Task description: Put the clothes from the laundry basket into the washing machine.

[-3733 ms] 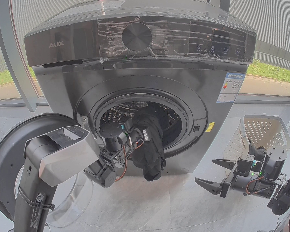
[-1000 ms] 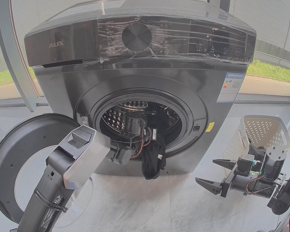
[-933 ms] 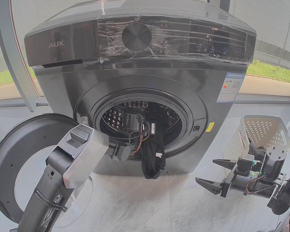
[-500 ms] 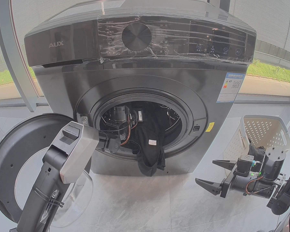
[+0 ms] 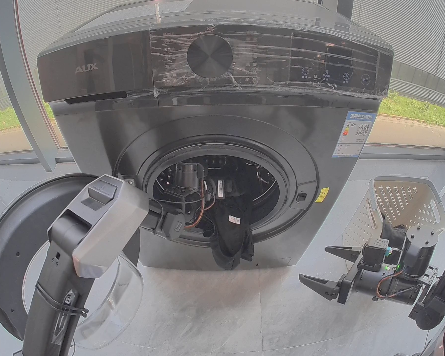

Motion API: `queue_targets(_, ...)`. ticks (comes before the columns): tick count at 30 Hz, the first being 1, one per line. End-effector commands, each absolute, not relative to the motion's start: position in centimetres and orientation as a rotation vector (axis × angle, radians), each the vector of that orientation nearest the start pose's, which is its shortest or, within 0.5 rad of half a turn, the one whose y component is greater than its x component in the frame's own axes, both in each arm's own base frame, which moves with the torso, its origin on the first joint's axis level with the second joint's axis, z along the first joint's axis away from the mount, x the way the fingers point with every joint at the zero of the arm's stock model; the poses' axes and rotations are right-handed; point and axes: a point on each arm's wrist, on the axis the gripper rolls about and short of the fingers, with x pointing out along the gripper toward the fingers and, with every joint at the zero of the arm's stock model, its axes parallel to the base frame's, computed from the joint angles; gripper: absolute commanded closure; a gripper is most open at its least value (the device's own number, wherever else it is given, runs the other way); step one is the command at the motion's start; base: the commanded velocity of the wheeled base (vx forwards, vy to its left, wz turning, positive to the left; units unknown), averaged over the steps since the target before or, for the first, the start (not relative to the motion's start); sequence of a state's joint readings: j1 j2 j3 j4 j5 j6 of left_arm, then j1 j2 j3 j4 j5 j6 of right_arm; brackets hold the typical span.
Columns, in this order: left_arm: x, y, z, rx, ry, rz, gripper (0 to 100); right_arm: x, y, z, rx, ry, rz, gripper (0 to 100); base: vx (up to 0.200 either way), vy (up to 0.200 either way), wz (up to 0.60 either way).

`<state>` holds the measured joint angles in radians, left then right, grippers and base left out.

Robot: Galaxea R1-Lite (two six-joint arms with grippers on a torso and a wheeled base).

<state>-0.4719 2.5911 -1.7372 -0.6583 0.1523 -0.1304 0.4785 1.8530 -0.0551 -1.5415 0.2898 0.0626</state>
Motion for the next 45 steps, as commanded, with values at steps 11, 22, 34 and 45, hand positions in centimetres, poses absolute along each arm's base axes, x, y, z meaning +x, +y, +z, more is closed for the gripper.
queue_targets(11, 41.3, -25.8, 1.5, 0.027, 0.464, -0.492, 0, 18.9, 10.5, 7.4, 0.034, 0.292, 0.755, 0, 0.000, 0.000, 0.00)
queue_targets(22, 43.1, -25.9, -2.0, 0.032, 0.440, -0.474, 100, 18.9, 10.5, 7.4, 0.035, 0.290, 0.755, 0, 0.000, 0.000, 0.00)
queue_targets(34, 46.0, -26.2, 1.8, -0.027, 0.242, -0.376, 100, 18.8, 10.6, 7.5, 0.034, 0.286, 0.760, 0, 0.000, 0.000, 0.00)
queue_targets(45, 50.5, -23.7, 5.6, -0.111, -0.018, -0.219, 100, 18.8, 10.5, 7.5, 0.034, 0.287, 0.760, 0, 0.000, 0.000, 0.00)
